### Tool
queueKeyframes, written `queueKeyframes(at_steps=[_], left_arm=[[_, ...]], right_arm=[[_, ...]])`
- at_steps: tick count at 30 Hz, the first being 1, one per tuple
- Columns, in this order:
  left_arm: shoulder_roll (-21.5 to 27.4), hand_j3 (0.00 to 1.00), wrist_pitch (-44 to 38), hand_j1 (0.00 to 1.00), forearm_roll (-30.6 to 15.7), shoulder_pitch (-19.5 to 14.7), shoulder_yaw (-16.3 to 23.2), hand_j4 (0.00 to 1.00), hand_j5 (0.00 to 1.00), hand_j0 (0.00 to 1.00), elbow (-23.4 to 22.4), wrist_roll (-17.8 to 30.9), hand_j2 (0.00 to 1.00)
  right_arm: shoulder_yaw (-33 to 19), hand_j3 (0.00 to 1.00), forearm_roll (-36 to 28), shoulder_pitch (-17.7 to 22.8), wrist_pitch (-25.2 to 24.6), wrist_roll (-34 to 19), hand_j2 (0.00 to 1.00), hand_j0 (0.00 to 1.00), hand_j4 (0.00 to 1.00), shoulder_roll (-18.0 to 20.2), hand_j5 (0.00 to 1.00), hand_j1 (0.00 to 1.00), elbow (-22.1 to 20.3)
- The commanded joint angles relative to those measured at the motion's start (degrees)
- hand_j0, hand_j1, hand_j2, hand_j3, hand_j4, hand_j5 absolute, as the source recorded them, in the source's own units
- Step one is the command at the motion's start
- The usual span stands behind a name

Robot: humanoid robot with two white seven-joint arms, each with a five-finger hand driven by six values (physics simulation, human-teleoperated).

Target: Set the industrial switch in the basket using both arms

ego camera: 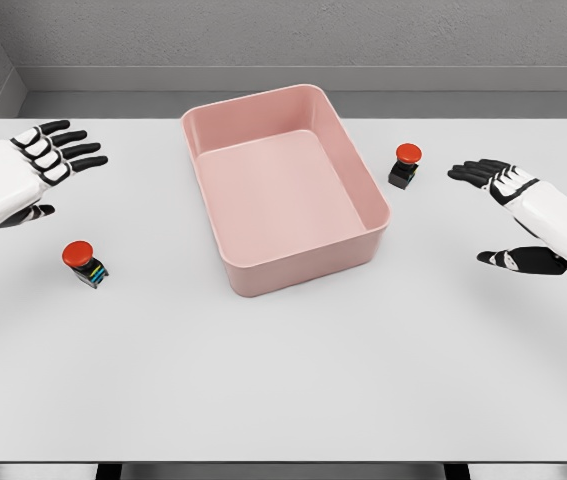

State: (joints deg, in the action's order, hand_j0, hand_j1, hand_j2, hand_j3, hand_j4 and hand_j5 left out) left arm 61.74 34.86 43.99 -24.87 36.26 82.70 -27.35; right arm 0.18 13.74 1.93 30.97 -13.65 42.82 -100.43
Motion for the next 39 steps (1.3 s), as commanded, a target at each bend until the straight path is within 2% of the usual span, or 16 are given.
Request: queueKeyframes(at_steps=[1,5,8,10,11,12,16,17,24,25,26,27,31,35,36,39], left_arm=[[0.1,1.00,0.1,1.00,-0.4,0.0,-0.1,1.00,1.00,1.00,0.0,0.1,1.00],[0.3,1.00,0.1,1.00,-0.4,0.2,-0.1,1.00,1.00,1.00,0.2,0.1,1.00],[0.8,1.00,0.1,1.00,-0.6,0.3,0.6,1.00,1.00,1.00,0.3,0.2,1.00],[0.9,1.00,0.1,1.00,-0.4,0.2,0.6,1.00,1.00,1.00,0.2,0.5,1.00],[0.9,1.00,0.1,1.00,-0.5,0.0,0.5,1.00,1.00,1.00,0.1,2.9,1.00],[0.9,1.00,0.1,1.00,-0.7,-0.2,0.4,1.00,1.00,1.00,0.1,6.3,1.00],[3.0,1.00,0.1,1.00,-0.5,0.3,0.8,1.00,1.00,1.00,0.1,6.9,1.00],[3.6,1.00,0.1,1.00,-0.5,0.2,1.8,1.00,1.00,1.00,0.2,6.9,1.00],[5.9,1.00,0.1,1.00,-0.3,0.4,4.0,1.00,1.00,1.00,0.4,8.5,1.00],[5.9,1.00,0.1,1.00,-0.1,0.3,4.0,1.00,1.00,1.00,0.4,8.5,1.00],[5.9,1.00,0.1,1.00,0.7,0.4,4.1,1.00,1.00,1.00,0.4,8.5,1.00],[6.0,1.00,0.1,1.00,0.7,0.4,4.2,1.00,1.00,1.00,0.5,8.5,1.00],[5.9,1.00,0.1,1.00,1.8,0.4,6.6,1.00,1.00,1.00,1.1,8.5,1.00],[5.5,1.00,0.1,1.00,1.8,0.4,8.6,1.00,1.00,1.00,1.8,8.5,1.00],[5.5,1.00,0.1,1.00,1.8,0.4,8.8,1.00,1.00,1.00,2.5,8.5,1.00],[5.0,1.00,0.1,1.00,1.6,0.4,9.6,1.00,1.00,1.00,2.6,8.5,1.00]], right_arm=[[0.0,1.00,0.1,0.0,-0.3,0.0,1.00,1.00,1.00,0.2,1.00,1.00,0.0],[-0.1,1.00,-0.6,0.3,0.8,0.4,1.00,1.00,1.00,0.9,1.00,1.00,0.1],[-0.5,1.00,0.2,-0.3,-0.3,0.0,1.00,1.00,1.00,3.4,1.00,1.00,0.1],[-0.5,1.00,5.6,-4.5,-0.6,-0.1,1.00,1.00,1.00,3.2,1.00,1.00,0.1],[-0.5,1.00,7.3,-5.8,-1.9,-0.9,1.00,1.00,1.00,2.9,1.00,1.00,0.2],[-0.3,1.00,8.5,-7.5,-3.6,-4.8,1.00,1.00,1.00,2.4,1.00,1.00,0.3],[0.0,1.00,11.1,-11.2,-3.8,-16.6,1.00,1.00,1.00,-3.3,1.00,1.00,0.4],[0.1,1.00,12.3,-11.8,-3.8,-17.8,1.00,1.00,1.00,-4.3,1.00,1.00,0.4],[0.1,1.00,12.7,-15.9,-3.7,-17.8,1.00,1.00,1.00,-5.0,1.00,1.00,2.3],[0.7,1.00,12.8,-16.9,-3.8,-17.9,1.00,1.00,1.00,-5.5,1.00,1.00,2.9],[2.5,1.00,13.4,-19.7,-3.9,-18.9,1.00,1.00,1.00,-6.7,1.00,1.00,4.5],[3.6,1.00,14.6,-21.4,-4.9,-21.3,1.00,1.00,1.00,-8.4,1.00,1.00,5.6],[7.3,1.00,17.1,-25.4,-9.0,-21.3,1.00,1.00,1.00,-10.6,1.00,1.00,8.9],[8.5,1.00,18.5,-27.4,-10.8,-21.3,1.00,1.00,1.00,-12.1,1.00,1.00,10.3],[9.0,1.00,18.6,-28.6,-10.8,-21.3,1.00,1.00,1.00,-13.6,1.00,1.00,11.7],[10.8,1.00,19.6,-30.9,-10.8,-21.3,1.00,1.00,1.00,-14.3,1.00,1.00,14.5]])
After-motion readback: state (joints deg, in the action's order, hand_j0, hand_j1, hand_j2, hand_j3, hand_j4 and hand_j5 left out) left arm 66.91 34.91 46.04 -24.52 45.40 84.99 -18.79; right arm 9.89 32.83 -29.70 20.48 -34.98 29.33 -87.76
